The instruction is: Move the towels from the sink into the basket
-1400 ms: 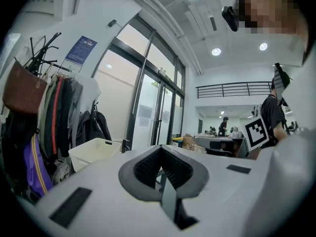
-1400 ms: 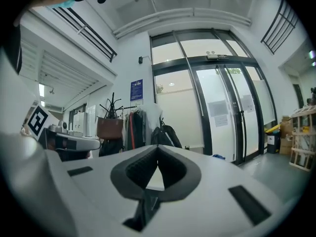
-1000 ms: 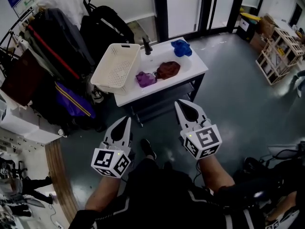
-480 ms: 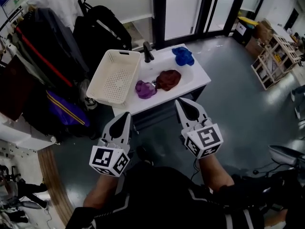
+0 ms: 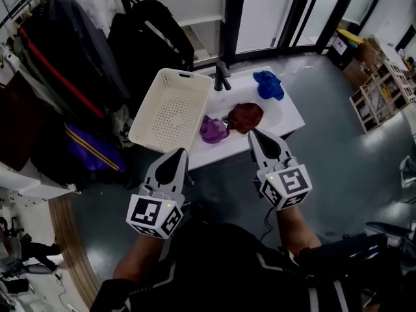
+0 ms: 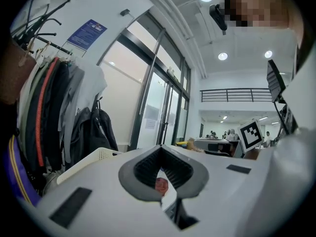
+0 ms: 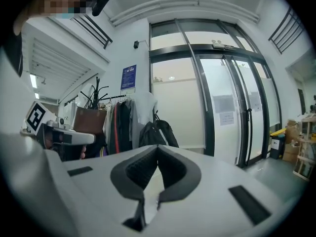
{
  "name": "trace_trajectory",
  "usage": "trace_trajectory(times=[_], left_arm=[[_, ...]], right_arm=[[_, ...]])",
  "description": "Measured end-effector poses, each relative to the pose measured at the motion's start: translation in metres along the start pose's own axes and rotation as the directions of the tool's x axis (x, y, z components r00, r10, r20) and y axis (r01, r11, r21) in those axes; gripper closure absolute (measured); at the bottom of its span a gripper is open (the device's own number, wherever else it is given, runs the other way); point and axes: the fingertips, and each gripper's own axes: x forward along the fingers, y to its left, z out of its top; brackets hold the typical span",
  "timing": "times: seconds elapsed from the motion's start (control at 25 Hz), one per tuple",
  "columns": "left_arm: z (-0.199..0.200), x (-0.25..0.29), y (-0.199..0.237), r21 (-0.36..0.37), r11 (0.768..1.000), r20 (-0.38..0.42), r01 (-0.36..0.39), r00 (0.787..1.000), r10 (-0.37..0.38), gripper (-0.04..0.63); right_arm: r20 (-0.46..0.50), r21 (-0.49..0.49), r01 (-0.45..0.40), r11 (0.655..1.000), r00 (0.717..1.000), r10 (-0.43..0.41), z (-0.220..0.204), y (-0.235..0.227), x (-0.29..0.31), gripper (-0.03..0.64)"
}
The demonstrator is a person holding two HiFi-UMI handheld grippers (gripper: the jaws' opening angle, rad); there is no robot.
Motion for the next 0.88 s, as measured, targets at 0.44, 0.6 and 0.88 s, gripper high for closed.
trace_trajectory(times=[0.44,0.6,0.88], left_arm=[[0.014,0.026,0.050,-0.041,0.999,0.029,0.016,0.999,-0.015,0.592],[0.012,0.040,0.057,-0.064,0.998,0.026,-0.011,1.000,0.012,0.592],[0.012,0.072,0.063,-0.055,0.993,-0.007,-0.102,0.995,0.102,0.592]], right_arm=[[-0.033,-0.020,-0.017,1.000,0.999,0.016,0.009,0.005,0.068,0.614],[-0.050,-0.020,-0.036,0.999,0.998,0.035,0.004,-0.009,0.087,0.614],[-0.085,-0.036,-0.111,0.993,0.990,0.108,-0.012,-0.040,0.125,0.614]])
